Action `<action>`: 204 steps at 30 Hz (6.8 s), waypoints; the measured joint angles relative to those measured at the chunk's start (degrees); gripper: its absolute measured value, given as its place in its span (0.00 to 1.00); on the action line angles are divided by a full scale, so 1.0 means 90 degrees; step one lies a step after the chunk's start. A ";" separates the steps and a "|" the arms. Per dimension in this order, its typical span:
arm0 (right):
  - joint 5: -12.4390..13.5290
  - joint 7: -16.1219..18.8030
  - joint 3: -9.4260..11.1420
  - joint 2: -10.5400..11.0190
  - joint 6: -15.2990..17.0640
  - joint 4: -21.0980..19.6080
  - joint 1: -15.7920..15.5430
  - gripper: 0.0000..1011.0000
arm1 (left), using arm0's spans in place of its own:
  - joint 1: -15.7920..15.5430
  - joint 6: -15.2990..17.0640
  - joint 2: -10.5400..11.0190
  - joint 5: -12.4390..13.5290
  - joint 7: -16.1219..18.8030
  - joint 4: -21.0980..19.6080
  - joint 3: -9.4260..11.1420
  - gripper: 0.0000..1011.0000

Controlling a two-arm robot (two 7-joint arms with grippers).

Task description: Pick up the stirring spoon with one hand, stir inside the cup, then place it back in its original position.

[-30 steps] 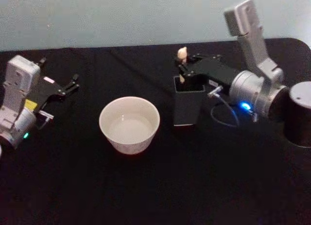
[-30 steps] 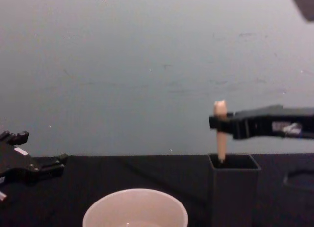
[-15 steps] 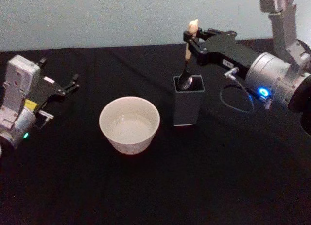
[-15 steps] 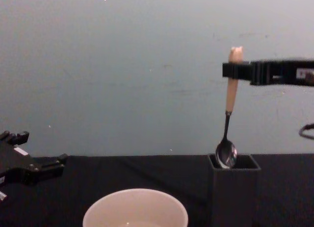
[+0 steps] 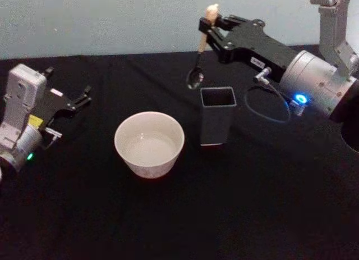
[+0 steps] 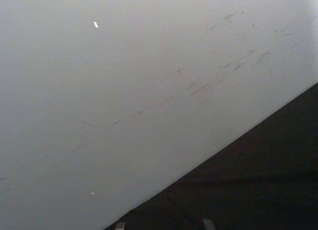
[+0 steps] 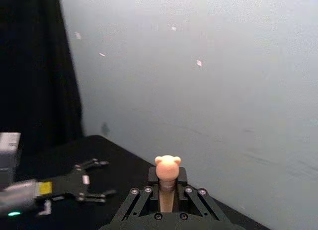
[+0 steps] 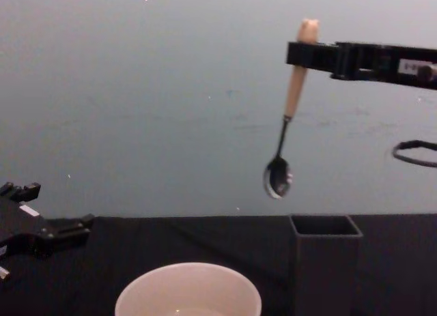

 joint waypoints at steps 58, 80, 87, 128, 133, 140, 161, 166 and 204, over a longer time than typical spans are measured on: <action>-0.0953 0.0689 -0.1666 -0.0748 -0.1695 0.2585 0.0683 0.20 | 0.0000 0.0000 0.0000 0.0000 0.0000 0.0000 0.0000 0.99; -0.1017 0.0737 -0.1490 -0.0600 -0.1569 0.2286 0.0436 0.20 | 0.0000 0.0000 0.0001 0.0000 0.0000 0.0000 0.0000 0.99; -0.0978 0.0740 -0.1411 -0.0443 -0.1535 0.2053 0.0280 0.20 | 0.0000 0.0000 0.0000 0.0000 0.0000 0.0000 0.0000 0.99; -0.1136 0.0536 -0.1723 -0.0859 -0.1428 0.2214 0.0408 0.20 | 0.0000 0.0000 0.0000 0.0000 0.0000 0.0000 0.0000 0.99; -0.1209 0.0464 -0.1670 -0.0930 -0.1438 0.2358 0.0467 0.20 | 0.0000 0.0000 0.0000 0.0000 0.0000 0.0000 0.0000 0.99; -0.1261 0.0413 -0.1561 -0.0938 -0.1435 0.2420 0.0467 0.20 | 0.0000 0.0000 0.0000 0.0000 0.0000 0.0000 0.0000 0.99; -0.1080 0.0528 -0.1295 -0.0559 -0.1315 0.1853 0.0075 0.20 | 0.0000 0.0000 0.0000 0.0000 0.0000 0.0000 0.0000 0.99; -0.0982 0.0593 -0.1277 -0.0416 -0.1294 0.1587 -0.0075 0.20 | 0.0000 0.0000 0.0000 0.0000 0.0000 0.0000 0.0000 0.99; -0.1131 0.0431 -0.1604 -0.0882 -0.1322 0.2069 0.0291 0.20 | 0.0000 0.0000 0.0000 0.0000 0.0000 0.0000 0.0000 0.99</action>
